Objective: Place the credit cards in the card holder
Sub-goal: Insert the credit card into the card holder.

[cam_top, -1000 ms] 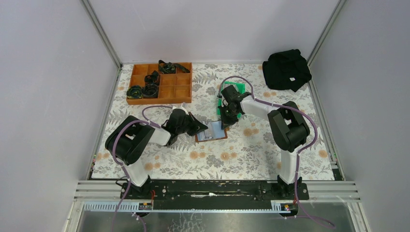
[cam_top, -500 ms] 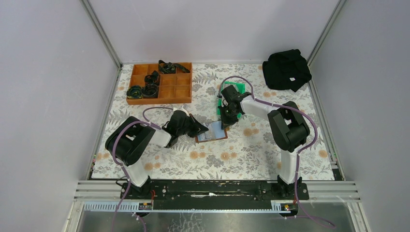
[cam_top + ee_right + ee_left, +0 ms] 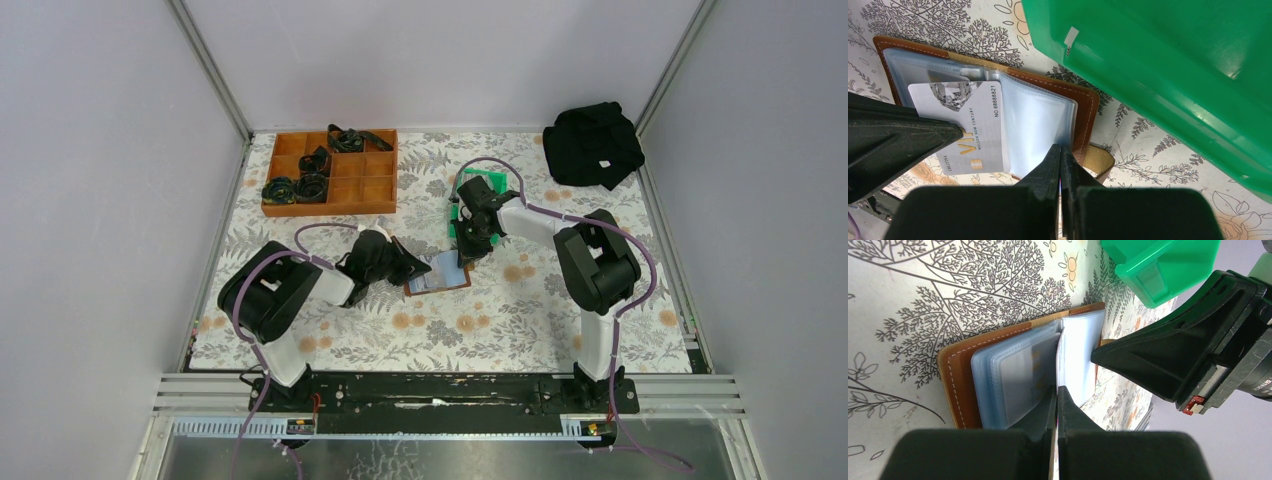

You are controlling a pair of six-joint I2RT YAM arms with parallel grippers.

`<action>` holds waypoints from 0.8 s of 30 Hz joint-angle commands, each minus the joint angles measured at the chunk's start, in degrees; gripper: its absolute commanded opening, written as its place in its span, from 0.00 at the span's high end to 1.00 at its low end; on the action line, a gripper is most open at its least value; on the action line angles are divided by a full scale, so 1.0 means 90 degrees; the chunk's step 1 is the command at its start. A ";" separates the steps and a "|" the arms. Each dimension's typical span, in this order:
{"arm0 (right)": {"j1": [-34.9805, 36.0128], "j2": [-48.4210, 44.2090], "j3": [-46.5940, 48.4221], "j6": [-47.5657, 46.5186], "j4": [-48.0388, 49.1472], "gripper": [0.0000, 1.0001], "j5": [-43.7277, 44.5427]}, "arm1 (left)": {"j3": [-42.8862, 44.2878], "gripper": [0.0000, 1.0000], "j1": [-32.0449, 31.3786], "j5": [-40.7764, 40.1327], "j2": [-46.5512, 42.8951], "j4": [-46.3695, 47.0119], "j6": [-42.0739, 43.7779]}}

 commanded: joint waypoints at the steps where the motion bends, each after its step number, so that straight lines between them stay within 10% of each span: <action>1: 0.0028 0.0375 -0.0122 -0.0007 -0.0126 1.00 0.0362 | -0.0162 1.00 -0.0087 -0.0233 0.0041 -0.0130 0.0006; 24: 0.0028 0.0343 -0.0295 0.0000 -0.0317 0.98 0.0613 | 0.0095 1.00 -0.0421 -0.1064 0.0252 -0.1070 -0.0222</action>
